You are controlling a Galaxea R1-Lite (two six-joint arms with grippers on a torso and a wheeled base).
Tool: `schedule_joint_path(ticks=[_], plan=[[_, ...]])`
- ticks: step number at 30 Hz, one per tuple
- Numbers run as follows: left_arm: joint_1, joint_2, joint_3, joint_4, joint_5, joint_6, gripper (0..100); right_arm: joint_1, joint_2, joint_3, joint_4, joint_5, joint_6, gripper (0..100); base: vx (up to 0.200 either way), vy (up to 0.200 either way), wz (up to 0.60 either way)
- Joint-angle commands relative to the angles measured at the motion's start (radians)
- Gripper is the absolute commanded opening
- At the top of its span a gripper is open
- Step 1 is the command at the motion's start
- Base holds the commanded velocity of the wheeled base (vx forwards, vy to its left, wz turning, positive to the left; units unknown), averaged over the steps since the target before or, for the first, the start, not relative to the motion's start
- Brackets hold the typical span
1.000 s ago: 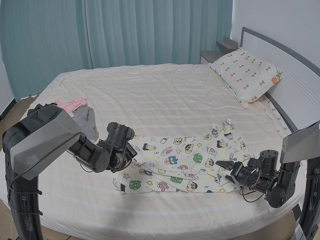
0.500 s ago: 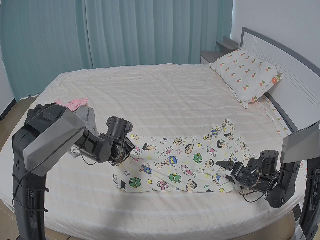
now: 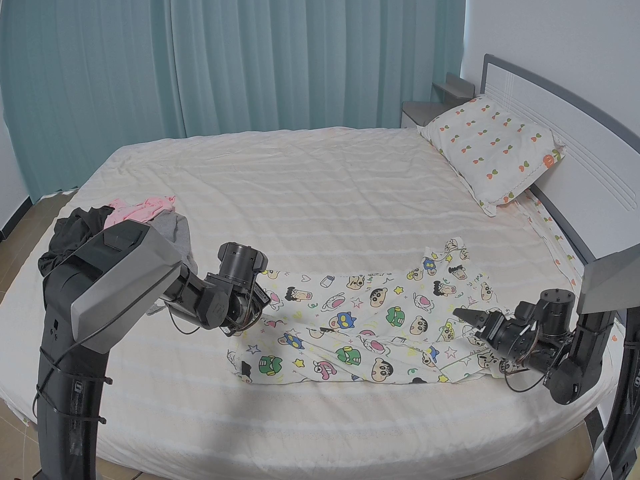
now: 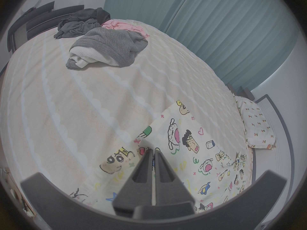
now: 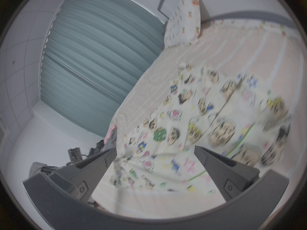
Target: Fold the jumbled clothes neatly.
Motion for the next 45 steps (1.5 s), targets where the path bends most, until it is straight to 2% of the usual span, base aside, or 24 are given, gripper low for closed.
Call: schedule_joint_path(ticks=[1,4,6,7,8,9,11,15,18,23,25,28,35,40,45], plan=[[-0.001,0.000,0.002,0.001,0.003,-0.001,0,-0.079,-0.044,-0.002,-0.009,0.002,-0.028,100,0.000,0.000,0.00],[-0.001,-0.001,0.003,0.003,0.005,-0.001,0,-0.116,-0.041,-0.033,0.016,0.008,-0.068,100,0.000,0.000,0.00],[-0.001,0.000,0.003,0.003,0.005,-0.001,0,-0.155,-0.032,-0.053,0.126,0.035,-0.169,100,0.000,0.000,0.00],[-0.001,0.002,0.003,0.003,0.005,-0.001,0,-0.171,-0.030,-0.054,0.155,0.058,-0.192,100,0.000,0.000,0.00],[-0.001,0.002,0.003,0.003,0.005,-0.001,0,-0.171,-0.030,-0.054,0.155,0.058,-0.192,100,0.000,0.000,0.00],[-0.001,0.005,0.005,0.003,0.005,-0.001,0,-0.199,-0.029,-0.060,0.178,0.106,-0.201,100,0.000,0.000,0.00],[-0.002,0.006,0.003,0.003,0.005,-0.001,0,-0.231,-0.014,-0.074,0.190,0.137,-0.203,100,0.000,0.000,0.00],[-0.002,0.005,0.003,0.001,0.005,-0.001,0,-0.251,0.035,-0.112,0.223,0.146,-0.209,100,0.000,0.000,0.00],[-0.005,0.000,0.003,0.003,0.006,-0.001,0,-0.276,0.086,-0.154,0.239,0.183,-0.223,100,0.000,0.000,0.00],[-0.007,0.000,0.003,0.003,0.006,-0.001,0,-0.273,0.123,-0.166,0.247,0.203,-0.250,100,0.000,0.000,0.00],[-0.008,0.000,0.005,0.003,0.006,-0.001,0,-0.270,0.154,-0.174,0.253,0.207,-0.318,100,0.000,0.000,0.00],[-0.008,-0.001,0.005,0.003,0.008,-0.001,0,-0.270,0.175,-0.189,0.255,0.207,-0.348,100,0.000,0.000,0.00],[-0.007,-0.009,0.005,0.004,0.008,0.000,0,-0.239,0.178,-0.220,0.324,0.232,-0.373,100,0.000,0.000,0.00],[-0.007,-0.010,0.005,0.015,0.009,0.000,0,-0.231,0.170,-0.221,0.327,0.282,-0.376,100,0.000,0.000,0.00],[-0.007,-0.010,0.003,0.034,0.009,0.000,0,-0.222,0.177,-0.240,0.342,0.286,-0.378,100,0.000,0.000,0.00]])
